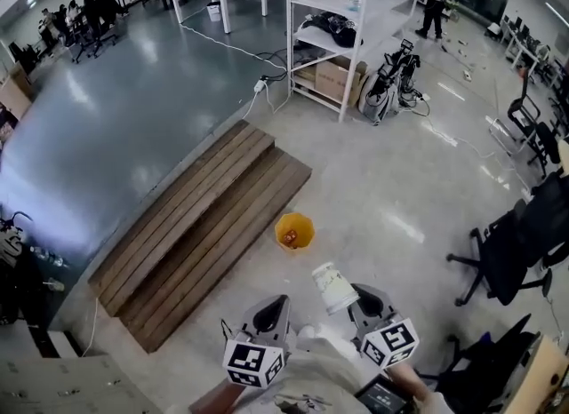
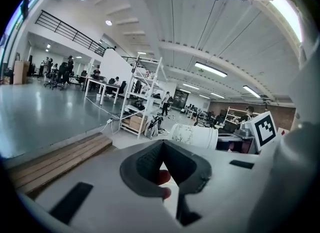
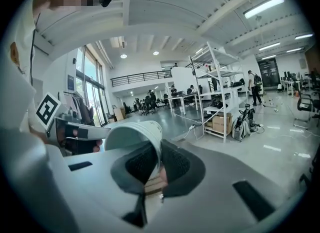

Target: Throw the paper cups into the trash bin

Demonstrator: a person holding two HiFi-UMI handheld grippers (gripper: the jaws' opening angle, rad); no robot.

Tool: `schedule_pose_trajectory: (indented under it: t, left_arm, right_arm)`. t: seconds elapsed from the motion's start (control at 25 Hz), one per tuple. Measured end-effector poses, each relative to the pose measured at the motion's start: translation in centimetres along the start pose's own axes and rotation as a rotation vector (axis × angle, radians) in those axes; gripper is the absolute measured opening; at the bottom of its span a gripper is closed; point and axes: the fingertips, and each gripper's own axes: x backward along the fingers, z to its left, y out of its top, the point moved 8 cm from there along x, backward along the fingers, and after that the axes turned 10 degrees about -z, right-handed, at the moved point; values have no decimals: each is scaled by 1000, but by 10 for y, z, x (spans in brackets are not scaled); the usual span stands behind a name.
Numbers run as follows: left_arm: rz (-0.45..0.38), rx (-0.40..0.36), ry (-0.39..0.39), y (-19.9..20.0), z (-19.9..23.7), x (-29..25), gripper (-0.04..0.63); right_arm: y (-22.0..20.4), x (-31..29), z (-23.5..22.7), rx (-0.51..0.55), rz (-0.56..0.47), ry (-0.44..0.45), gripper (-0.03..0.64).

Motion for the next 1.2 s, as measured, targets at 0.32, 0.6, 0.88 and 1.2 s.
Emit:
schedule_pose_trajectory:
  t: [0.32,0.6,0.88,1.2]
  left_arm:
    - [103,92,13,-7,45,-63,5]
    - [140,164,-20,10,125,-168,5]
    - [172,196,-31,29,201,-250,5]
    - [248,239,87,-41,246,-313,5]
  right_arm:
    - [-3,-71,-44,-38,77,-11,25]
    - [5,-176,-89,35,165,22,25]
    - [2,-270,-132,33,247,6,26]
    - [-59,-346,-194,92,320,53,25]
